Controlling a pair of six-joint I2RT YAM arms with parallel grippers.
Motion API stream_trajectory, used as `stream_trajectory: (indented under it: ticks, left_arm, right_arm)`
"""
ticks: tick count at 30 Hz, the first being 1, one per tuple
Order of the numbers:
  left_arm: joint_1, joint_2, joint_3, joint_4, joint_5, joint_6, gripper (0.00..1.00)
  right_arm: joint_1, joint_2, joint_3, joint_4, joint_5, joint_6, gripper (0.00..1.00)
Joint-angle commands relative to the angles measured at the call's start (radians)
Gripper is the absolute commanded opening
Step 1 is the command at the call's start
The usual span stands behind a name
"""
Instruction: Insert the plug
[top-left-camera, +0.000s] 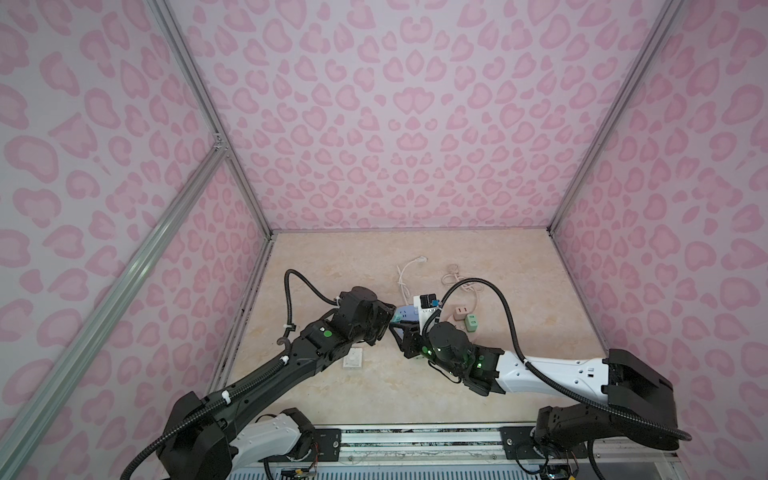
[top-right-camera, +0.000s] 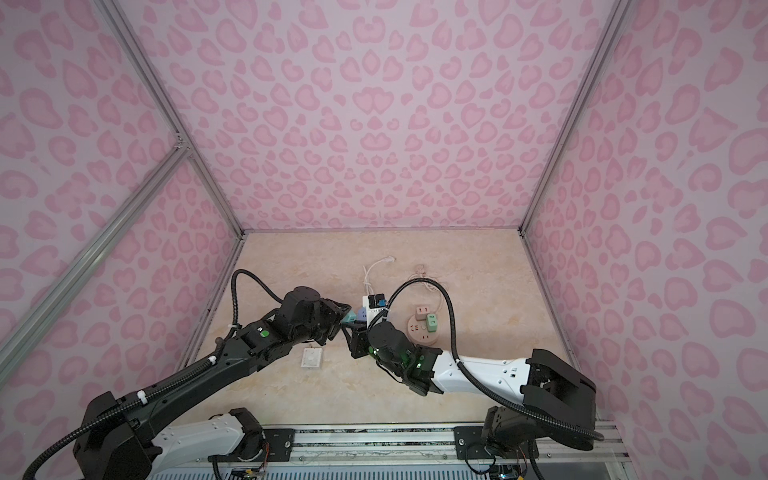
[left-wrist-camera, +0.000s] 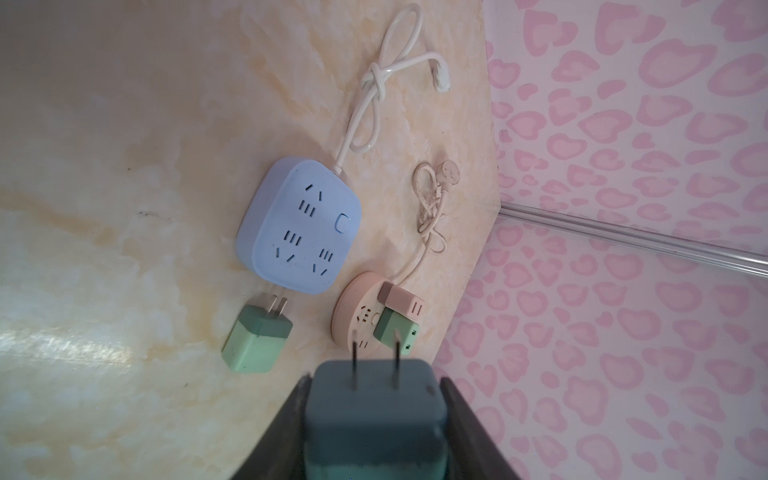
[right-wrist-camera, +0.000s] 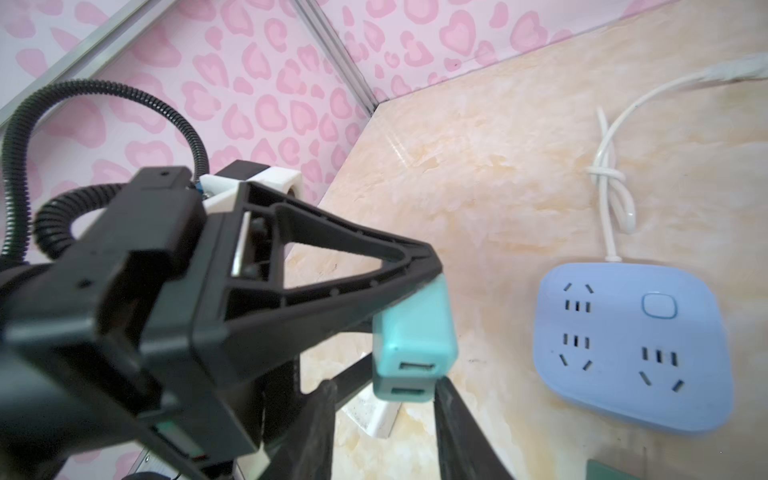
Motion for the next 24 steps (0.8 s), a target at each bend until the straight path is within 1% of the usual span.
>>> stream_trajectory:
  ticks: [1, 11, 16, 20, 24]
  left_arm:
    - [0.000, -0.017, -0.008, 0.043, 0.002, -0.007, 0.03]
    - [-0.002, -0.031, -0.041, 0.097, 0.050, -0.042, 0.03]
    - [-0.004, -0.055, -0.045, 0.104, 0.047, -0.055, 0.03]
    - [-0.004, -0.070, -0.036, 0.095, 0.044, -0.053, 0.03]
    - [-0.003, -0.073, -0.042, 0.098, 0.046, -0.051, 0.04]
  right_arm:
    - [0.000, 0.006, -0.010, 0.043, 0.070, 0.004, 0.38]
    - [-0.004, 0.045, 0.001, 0.111, 0.075, -0.050, 0.35]
    - [-0.004, 0.062, 0.015, 0.131, 0.085, -0.066, 0.30]
    - [-0.007, 0.075, 0.024, 0.144, 0.077, -0.065, 0.22]
    - [-0.005, 0.088, 0.028, 0.168, 0.065, -0.058, 0.06]
